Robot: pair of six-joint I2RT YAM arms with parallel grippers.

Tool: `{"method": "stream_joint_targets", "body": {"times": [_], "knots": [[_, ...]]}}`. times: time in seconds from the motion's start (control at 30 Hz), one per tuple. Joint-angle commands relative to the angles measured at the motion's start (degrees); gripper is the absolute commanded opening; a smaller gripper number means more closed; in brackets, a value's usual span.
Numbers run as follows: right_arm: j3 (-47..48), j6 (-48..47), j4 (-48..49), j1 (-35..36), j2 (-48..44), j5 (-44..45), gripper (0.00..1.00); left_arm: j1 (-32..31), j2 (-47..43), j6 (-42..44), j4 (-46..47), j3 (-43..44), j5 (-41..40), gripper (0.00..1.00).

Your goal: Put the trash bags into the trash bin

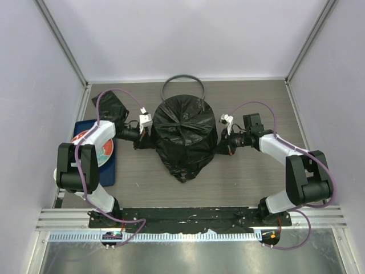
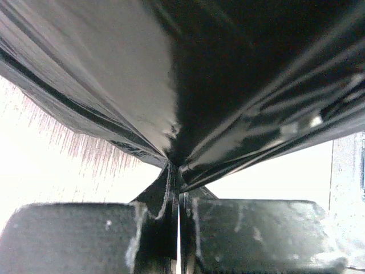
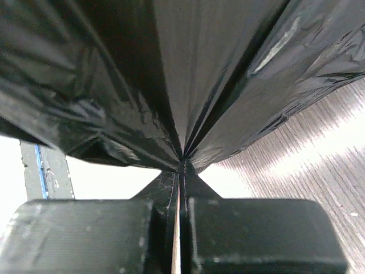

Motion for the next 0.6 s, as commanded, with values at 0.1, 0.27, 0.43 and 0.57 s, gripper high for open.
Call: {"method": "stream_joint_targets", "body": {"times": [0.1,0.27,0.43,0.57], "knots": [[6.7,-11.0,-20.2,-0.7,-0.2,-1.7,0.43,2.3,-1.9,4.3,-9.1,2.2,-3.8,0.35],[16.1,-10.9,-33.9,-1.0,-6.6,4.5,0.69,5.0,-8.3,3.7,-18.6,7.7,-4.9,0.62],[28.6,-2.6,-38.8,-0.6,-11.6,13.0,0.70,10.1,-14.2,-3.1,-17.9,8.4,-7.0,0.68],[41.0,7.7,-35.2,7.6,-8.4,17.2,0.58,10.2,-18.9,-17.4,-5.9,6.6,-7.7,0.71]]}}
